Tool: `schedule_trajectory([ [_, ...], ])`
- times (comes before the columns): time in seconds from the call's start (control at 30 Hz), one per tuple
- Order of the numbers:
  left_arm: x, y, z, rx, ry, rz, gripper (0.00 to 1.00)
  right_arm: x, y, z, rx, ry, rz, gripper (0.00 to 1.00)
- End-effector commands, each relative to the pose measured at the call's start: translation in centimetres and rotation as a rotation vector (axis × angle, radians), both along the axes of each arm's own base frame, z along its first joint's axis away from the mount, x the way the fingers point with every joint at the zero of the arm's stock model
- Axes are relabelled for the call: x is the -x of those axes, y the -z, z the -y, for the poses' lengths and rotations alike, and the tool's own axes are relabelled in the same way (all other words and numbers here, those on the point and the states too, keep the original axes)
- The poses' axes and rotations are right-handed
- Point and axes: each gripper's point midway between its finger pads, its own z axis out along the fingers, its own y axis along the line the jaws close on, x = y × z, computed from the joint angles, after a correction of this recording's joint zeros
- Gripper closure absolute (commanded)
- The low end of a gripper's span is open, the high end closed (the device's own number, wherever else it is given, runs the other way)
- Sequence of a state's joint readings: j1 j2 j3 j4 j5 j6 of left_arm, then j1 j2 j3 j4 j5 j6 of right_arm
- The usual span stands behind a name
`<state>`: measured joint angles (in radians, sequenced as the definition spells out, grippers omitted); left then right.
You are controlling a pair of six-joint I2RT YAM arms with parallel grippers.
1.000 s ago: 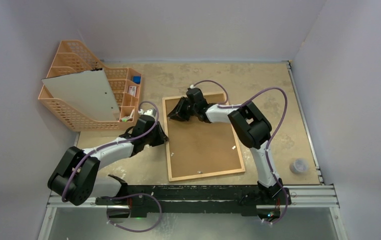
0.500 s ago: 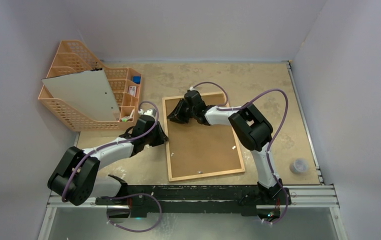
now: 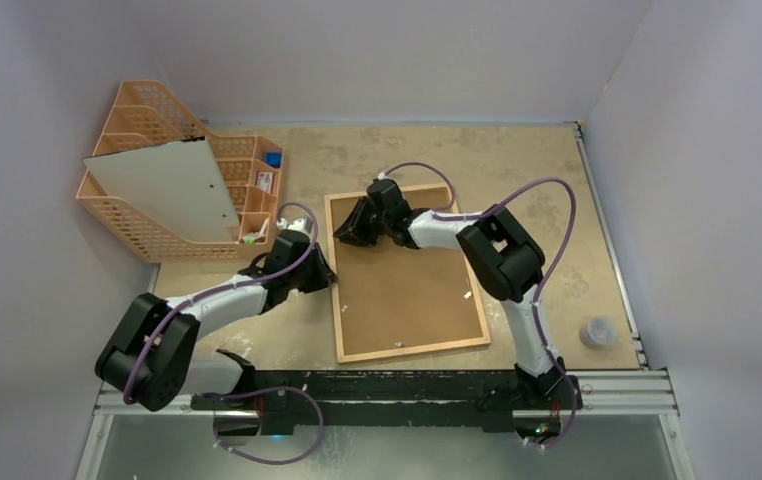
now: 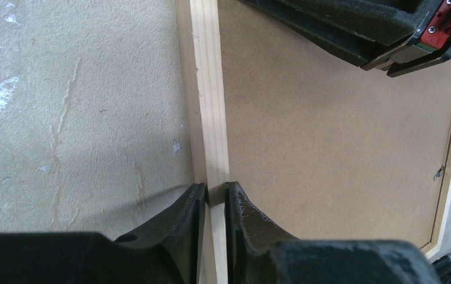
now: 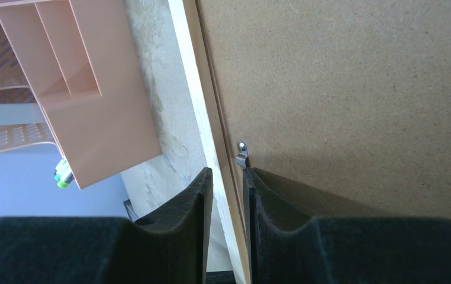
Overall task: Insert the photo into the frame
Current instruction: Install the photo frame at the center of the board.
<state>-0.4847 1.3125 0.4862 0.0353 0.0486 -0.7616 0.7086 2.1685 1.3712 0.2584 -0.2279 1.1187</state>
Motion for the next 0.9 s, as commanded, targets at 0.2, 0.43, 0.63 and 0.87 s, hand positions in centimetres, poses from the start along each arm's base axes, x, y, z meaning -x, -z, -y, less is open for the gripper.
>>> schedule_trajectory([
  [0.2, 0.8, 1.5, -0.3, -0.04, 0.04, -0.027, 0.81, -0.3, -0.4, -1.3, -0.05, -0.023, 0.028, 0.71],
  [0.43, 0.8, 1.3, -0.2, -0.035, 0.042, -0.024, 0.81, -0.3, -0.6, -2.0, -0.074, -0.05, 0.025, 0.71],
  [0.63, 0.7, 1.0, -0.3, -0.037, 0.028, -0.018, 0.81, -0.2, -2.5, -0.9, -0.052, -0.024, 0.075, 0.71],
  [0.87, -0.1, -0.3, -0.8, -0.035, -0.012, 0.035, 0.65, -0.9, -3.4, 1.5, 0.041, 0.075, 0.104, 0.68],
])
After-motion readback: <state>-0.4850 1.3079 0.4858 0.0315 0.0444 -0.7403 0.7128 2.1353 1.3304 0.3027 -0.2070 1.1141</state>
